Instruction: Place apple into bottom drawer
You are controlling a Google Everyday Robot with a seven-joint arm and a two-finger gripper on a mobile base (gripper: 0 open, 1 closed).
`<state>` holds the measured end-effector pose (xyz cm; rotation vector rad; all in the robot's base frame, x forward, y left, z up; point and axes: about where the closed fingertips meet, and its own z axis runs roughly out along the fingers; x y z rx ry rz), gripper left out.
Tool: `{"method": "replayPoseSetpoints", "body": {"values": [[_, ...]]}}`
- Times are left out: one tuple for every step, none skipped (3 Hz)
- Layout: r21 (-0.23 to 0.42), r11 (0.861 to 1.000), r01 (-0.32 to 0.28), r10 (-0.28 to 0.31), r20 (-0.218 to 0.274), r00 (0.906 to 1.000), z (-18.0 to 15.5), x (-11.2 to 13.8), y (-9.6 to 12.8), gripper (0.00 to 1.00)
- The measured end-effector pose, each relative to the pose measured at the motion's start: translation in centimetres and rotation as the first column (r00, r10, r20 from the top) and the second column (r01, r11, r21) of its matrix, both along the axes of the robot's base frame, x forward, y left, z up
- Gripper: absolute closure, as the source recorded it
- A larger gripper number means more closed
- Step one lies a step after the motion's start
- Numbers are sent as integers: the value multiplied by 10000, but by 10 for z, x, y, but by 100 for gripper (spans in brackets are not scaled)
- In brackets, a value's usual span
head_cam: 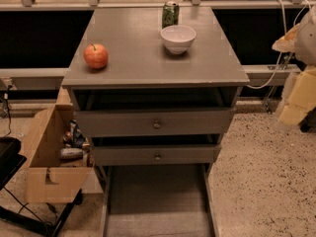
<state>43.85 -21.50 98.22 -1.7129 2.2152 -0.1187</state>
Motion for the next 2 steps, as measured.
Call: {"method": "replayPoseSetpoints", "body": {"values": [[6, 10000, -20, 20, 35, 10000, 1, 1, 1, 0], [585, 9965, -604, 582, 387, 9976, -3, 32, 25, 0]]}}
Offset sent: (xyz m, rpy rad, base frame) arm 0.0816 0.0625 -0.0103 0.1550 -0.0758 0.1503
